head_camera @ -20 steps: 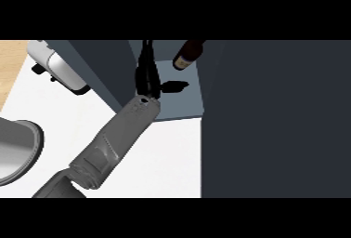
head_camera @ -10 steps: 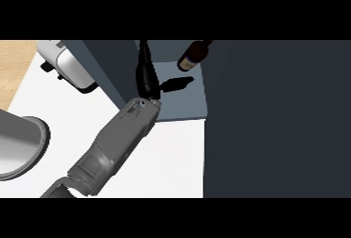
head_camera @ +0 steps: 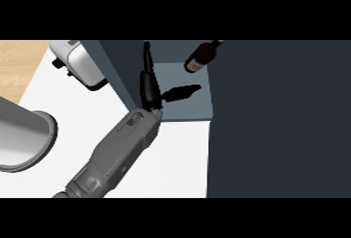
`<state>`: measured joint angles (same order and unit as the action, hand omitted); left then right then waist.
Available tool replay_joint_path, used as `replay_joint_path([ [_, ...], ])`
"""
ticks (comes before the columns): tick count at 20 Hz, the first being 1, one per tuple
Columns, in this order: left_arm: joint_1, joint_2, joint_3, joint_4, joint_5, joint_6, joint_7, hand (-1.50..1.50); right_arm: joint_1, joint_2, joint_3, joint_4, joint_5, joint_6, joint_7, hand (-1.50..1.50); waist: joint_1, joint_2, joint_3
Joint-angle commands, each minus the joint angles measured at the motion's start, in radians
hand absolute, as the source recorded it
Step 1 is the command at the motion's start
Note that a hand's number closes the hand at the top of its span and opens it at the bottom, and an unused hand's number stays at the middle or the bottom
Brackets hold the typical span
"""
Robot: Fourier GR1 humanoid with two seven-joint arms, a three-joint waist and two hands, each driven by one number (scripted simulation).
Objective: Pick up the wine, place it into the cabinet and close the cabinet
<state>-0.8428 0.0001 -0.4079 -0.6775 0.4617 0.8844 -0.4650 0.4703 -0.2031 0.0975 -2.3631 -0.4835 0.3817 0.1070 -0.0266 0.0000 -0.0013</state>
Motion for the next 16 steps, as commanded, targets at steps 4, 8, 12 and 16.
replay_joint_path([
  [4, 0.087, 0.0, -0.075, -0.153, -0.007, -0.026, 0.017, -1.5, 0.087, -0.014, 0.013, -0.237, 0.03, -0.051, 0.071, -1.5, 0.005, -0.007, 0.0],
  [8, 0.2, 0.028, -0.148, -0.401, -0.042, -0.011, 0.1, -1.5, 0.047, 0.0, 0.016, -0.172, 0.063, -0.079, 0.05, -1.5, 0.04, -0.016, 0.001],
  [12, 0.283, 0.017, -0.159, -0.477, -0.056, -0.015, 0.074, -1.5, 0.086, -0.043, 0.003, -0.225, 0.028, -0.065, 0.072, -1.5, 0.019, -0.009, 0.001],
  [16, 0.432, 0.167, -0.223, -0.746, -0.067, -0.048, 0.152, -1.5, 0.0, -0.044, -0.003, -0.171, 0.068, -0.121, 0.093, -1.5, 0.042, -0.011, 0.001],
])
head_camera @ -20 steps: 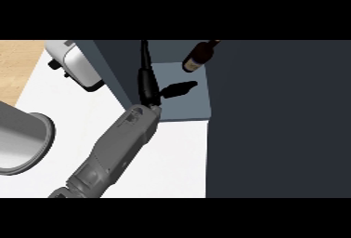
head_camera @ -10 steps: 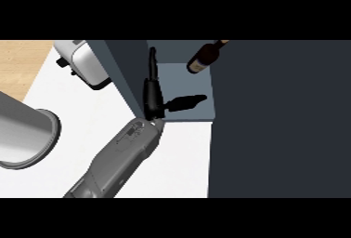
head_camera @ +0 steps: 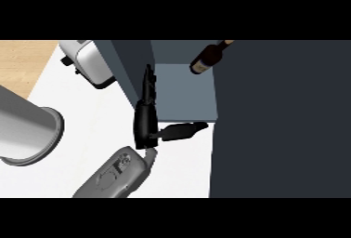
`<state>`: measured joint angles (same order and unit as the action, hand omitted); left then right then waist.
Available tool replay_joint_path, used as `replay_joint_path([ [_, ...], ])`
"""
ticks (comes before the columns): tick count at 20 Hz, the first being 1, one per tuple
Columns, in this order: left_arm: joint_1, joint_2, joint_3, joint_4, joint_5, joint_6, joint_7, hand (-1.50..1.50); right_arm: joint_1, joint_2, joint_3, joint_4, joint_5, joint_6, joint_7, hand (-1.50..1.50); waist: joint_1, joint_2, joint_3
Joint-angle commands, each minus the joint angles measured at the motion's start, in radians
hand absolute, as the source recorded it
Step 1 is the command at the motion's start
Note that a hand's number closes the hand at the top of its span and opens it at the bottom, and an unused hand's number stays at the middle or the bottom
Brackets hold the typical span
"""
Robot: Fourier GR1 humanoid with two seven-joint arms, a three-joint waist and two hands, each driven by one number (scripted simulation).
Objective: Pick up the wine, place it into the cabinet and close the cabinet
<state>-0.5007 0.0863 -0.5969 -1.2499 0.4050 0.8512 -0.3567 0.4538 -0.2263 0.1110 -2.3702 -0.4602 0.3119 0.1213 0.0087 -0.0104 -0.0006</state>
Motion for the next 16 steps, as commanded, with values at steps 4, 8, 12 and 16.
replay_joint_path([
  [4, 0.163, 0.169, -0.077, -0.299, -0.046, -0.018, 0.101, -1.5, 0.049, -0.057, -0.068, -0.18, -0.017, -0.028, 0.067, -1.5, -0.005, 0.001, 0.001],
  [8, 0.288, 0.285, -0.06, -0.471, -0.043, -0.035, 0.134, -1.5, -0.002, -0.055, -0.047, -0.113, 0.045, -0.024, 0.048, -1.5, -0.001, 0.005, 0.0],
  [12, 0.429, 0.332, -0.049, -0.567, -0.023, -0.115, 0.056, -1.5, 0.045, -0.047, -0.014, -0.144, 0.062, -0.009, 0.031, -1.5, -0.008, 0.005, 0.0],
  [16, 0.466, 0.407, -0.03, -0.662, 0.022, -0.213, 0.083, -1.5, 0.01, -0.133, -0.029, -0.167, 0.01, 0.024, 0.102, 1.5, -0.002, 0.005, -0.001],
])
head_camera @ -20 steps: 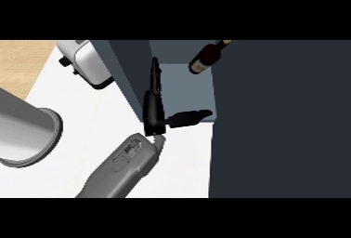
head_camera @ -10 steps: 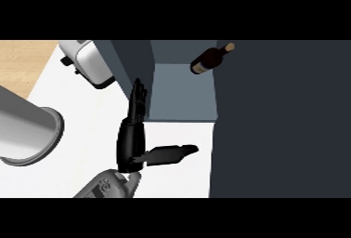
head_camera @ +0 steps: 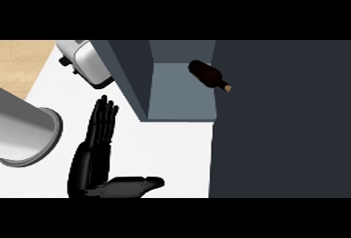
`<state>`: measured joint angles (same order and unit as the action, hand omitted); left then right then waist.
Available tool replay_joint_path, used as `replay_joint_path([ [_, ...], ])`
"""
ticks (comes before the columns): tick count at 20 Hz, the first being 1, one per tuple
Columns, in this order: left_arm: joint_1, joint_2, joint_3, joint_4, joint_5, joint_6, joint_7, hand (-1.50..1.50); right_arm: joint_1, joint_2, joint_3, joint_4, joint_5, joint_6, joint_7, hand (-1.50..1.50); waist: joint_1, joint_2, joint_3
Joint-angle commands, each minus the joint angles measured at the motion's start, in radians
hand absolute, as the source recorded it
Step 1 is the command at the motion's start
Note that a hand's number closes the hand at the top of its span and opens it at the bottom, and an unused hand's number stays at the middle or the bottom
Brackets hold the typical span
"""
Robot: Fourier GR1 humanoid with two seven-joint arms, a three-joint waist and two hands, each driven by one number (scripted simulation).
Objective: Pick up the wine, place it into the cabinet and close the cabinet
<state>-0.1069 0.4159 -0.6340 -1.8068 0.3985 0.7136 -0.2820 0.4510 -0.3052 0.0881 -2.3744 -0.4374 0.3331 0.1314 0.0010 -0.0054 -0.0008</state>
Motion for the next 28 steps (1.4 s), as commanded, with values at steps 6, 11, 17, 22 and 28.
replay_joint_path([
  [6, 0.214, 0.156, 0.058, -0.163, 0.096, -0.228, -0.087, 1.5, 0.021, -0.169, -0.056, -0.073, 0.004, 0.187, 0.01, 1.5, 0.001, 0.001, 0.0],
  [11, 0.304, 0.208, 0.146, -0.192, 0.13, -0.324, -0.135, 1.5, 0.081, -0.166, -0.099, -0.15, -0.065, 0.179, 0.028, 1.5, -0.005, 0.002, 0.0],
  [17, 0.41, 0.255, 0.239, -0.202, 0.185, -0.432, -0.185, 1.5, 0.043, -0.112, 0.042, -0.166, -0.041, 0.157, 0.045, 1.5, 0.006, 0.002, 0.0],
  [22, 0.41, 0.28, 0.336, -0.12, 0.255, -0.56, -0.216, 1.5, -0.024, -0.121, 0.128, -0.133, -0.087, 0.179, 0.067, 1.5, 0.007, 0.004, -0.001],
  [28, 0.438, 0.29, 0.371, -0.169, 0.255, -0.581, -0.186, 1.5, -0.205, -0.059, 0.32, -0.11, -0.028, 0.095, 0.198, 1.5, 0.016, 0.005, -0.001],
])
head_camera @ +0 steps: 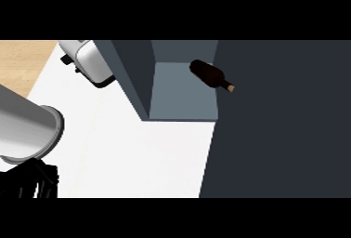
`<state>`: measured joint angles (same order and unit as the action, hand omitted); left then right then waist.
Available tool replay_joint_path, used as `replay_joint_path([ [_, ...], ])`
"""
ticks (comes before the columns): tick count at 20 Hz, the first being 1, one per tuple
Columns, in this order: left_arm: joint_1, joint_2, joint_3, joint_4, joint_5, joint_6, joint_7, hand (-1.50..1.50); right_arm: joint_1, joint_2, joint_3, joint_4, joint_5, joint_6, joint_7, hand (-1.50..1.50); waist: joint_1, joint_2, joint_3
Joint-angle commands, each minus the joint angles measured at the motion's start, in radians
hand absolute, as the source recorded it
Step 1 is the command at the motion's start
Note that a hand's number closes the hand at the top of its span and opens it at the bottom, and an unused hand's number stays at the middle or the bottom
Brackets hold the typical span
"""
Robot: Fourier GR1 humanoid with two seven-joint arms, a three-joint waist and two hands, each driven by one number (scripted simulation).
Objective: Pick up the wine, place it into the cabinet and close the cabinet
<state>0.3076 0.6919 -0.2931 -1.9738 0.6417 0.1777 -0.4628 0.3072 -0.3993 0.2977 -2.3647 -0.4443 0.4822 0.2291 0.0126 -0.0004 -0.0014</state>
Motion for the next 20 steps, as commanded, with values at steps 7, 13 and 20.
replay_joint_path([
  [7, 0.069, 0.017, 0.084, -0.019, 0.017, -0.091, 0.006, 1.5, -0.412, 0.233, 0.246, -0.006, 0.03, -0.254, 0.276, 1.5, 0.009, 0.0, -0.001],
  [13, 0.113, 0.007, 0.143, 0.054, 0.026, -0.196, -0.035, 1.5, -0.691, 0.393, 0.252, 0.128, 0.054, -0.384, 0.404, 1.5, 0.01, -0.001, 0.0],
  [20, 0.07, -0.042, 0.168, 0.059, 0.009, -0.219, 0.012, 1.5, -0.939, 0.398, 0.264, 0.32, 0.029, -0.599, 0.343, 1.5, 0.003, 0.0, 0.0],
])
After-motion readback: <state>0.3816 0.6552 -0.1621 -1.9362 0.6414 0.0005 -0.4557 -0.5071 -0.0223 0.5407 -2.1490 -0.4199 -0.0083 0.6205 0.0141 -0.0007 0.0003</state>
